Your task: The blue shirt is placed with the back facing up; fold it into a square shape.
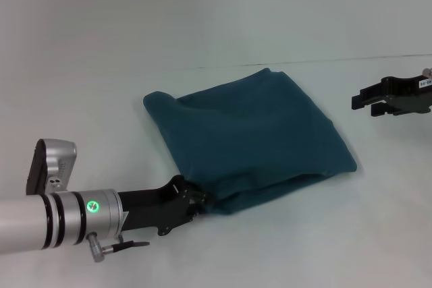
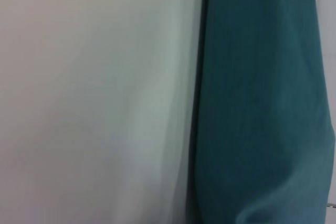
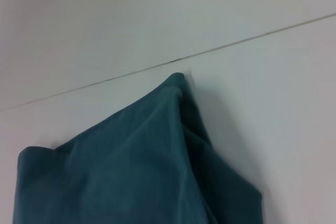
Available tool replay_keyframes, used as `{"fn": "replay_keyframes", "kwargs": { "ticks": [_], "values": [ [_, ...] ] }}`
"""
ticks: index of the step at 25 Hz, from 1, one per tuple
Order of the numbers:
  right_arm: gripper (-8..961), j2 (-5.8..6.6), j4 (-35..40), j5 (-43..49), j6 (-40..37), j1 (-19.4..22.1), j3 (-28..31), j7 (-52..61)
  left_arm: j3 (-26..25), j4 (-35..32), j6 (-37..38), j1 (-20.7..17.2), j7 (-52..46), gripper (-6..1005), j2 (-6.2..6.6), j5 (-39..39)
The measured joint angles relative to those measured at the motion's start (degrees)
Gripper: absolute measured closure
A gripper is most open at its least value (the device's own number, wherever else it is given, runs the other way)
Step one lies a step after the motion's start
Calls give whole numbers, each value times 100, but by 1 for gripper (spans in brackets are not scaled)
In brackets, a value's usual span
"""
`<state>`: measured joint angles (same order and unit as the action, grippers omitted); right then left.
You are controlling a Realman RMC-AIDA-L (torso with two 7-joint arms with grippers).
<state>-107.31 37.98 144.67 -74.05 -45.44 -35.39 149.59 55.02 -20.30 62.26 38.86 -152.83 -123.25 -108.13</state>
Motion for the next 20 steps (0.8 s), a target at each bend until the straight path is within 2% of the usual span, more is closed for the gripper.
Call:
{"fn": "replay_keyframes", "kwargs": {
  "ticks": [3, 9, 12, 16, 20],
  "values": [
    [336, 6, -2, 0, 0, 0, 3, 0, 0, 0, 2, 2, 2, 724, 0, -3],
    [332, 8, 2, 0, -4, 0, 4, 0, 0, 0, 101, -34, 47, 920, -2, -7],
    [331, 10, 4, 0, -7, 2, 5, 0, 1, 0, 190, -53, 112, 957, 22, -6],
    [328, 23, 4, 0, -33, 26, 8, 0, -13, -55, 320, -141, 159, 957, 55, -6],
    [326, 35, -12, 0, -43, 40, 18, 0, -58, -378, 582, -477, 187, 958, 99, -6]
  ]
}}
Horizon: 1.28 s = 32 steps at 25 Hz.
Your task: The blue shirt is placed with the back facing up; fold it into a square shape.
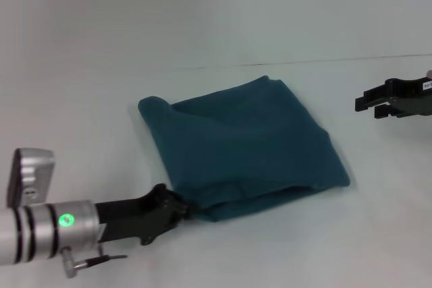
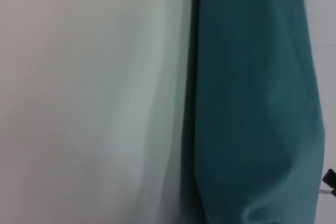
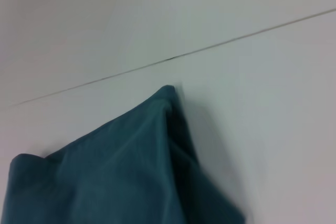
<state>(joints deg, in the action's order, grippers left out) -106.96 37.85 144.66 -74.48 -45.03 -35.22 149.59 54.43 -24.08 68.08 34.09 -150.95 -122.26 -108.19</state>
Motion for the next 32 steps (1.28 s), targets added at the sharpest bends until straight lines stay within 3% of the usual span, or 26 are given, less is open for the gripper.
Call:
{"fn": "replay_keyframes", "kwargs": {
  "ticks": [8, 17, 28, 32],
  "values": [
    [321, -9, -5, 0, -13, 4, -20, 45, -312, -309, 347, -387, 4, 932, 105, -178],
    [316, -29, -7, 0, -95, -19, -20, 49, -862, -360, 540, -417, 47, 886, 163, -751],
    [310, -54, -6, 0, -97, -48, -21, 18, -1167, -534, 1049, -440, 426, 830, 276, -875],
    [308, -50, -6, 0, -98, -32, -18, 15, -1677, -672, 1335, -521, 407, 809, 341, -1068]
  ]
}}
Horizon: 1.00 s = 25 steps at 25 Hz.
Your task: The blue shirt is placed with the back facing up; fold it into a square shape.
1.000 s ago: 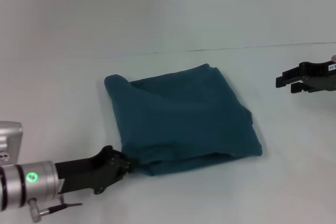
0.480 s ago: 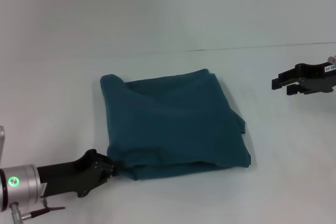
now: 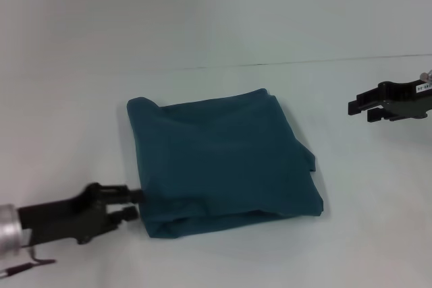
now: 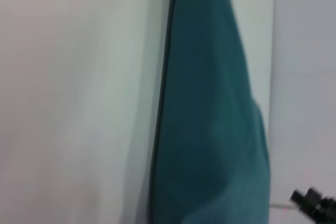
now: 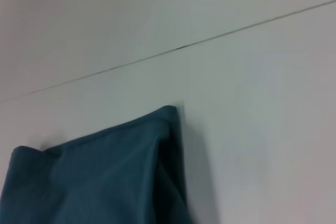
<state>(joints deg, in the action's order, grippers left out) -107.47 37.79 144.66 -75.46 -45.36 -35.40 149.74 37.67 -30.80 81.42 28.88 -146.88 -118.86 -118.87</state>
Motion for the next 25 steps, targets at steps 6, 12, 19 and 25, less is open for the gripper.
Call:
{"fn": "replay_keyframes", "kwargs": {
  "ticks": [6, 12, 19, 25],
  "values": [
    [304, 7, 0, 0, 1, 5, 0, 0, -221, -218, 253, -49, 2, 594, -53, -16],
    [301, 0, 0, 0, -4, 0, -3, 26, -172, -198, 334, 136, 77, 416, -204, -8],
    [297, -9, -6, 0, -5, 0, 0, 31, -172, -171, 342, 322, 160, 408, -377, 5],
    [293, -11, -69, 0, -5, -15, 16, 34, -166, -166, 281, 487, 214, 401, -465, -4]
  ]
}}
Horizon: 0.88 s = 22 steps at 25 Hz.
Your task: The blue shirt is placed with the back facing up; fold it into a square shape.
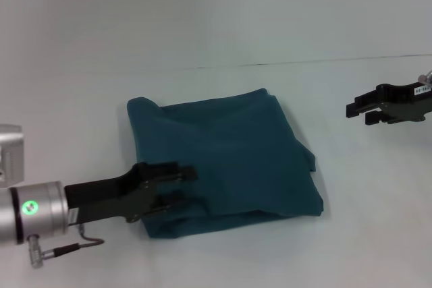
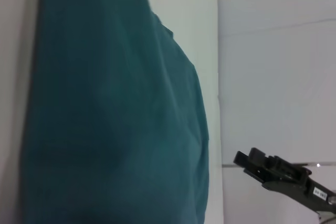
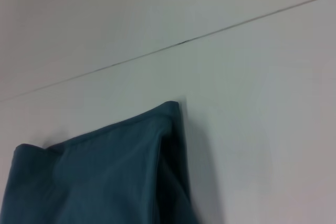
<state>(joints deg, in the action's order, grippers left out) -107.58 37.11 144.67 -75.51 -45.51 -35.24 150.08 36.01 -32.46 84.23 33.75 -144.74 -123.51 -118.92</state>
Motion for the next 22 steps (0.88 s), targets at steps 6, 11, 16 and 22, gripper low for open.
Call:
{"fn": "replay_keyframes", "kwargs": {
  "ticks": [6, 11, 16, 22],
  "values": [
    [290, 0, -9, 0, 1, -10, 20, 10, 3, 12, -28, 64, 42, 395, -31, -20],
    [287, 0, -20, 0, 1, -11, 20, 13, 2, 12, -29, 24, 48, 389, -13, -18],
    [284, -18, -20, -87, -31, -10, -4, -182, 3, -23, 207, 15, 532, 383, 55, -7],
    [280, -71, 21, -740, -707, 45, -25, -1259, -56, -82, 523, -85, 1192, 377, 253, 113]
  ]
}}
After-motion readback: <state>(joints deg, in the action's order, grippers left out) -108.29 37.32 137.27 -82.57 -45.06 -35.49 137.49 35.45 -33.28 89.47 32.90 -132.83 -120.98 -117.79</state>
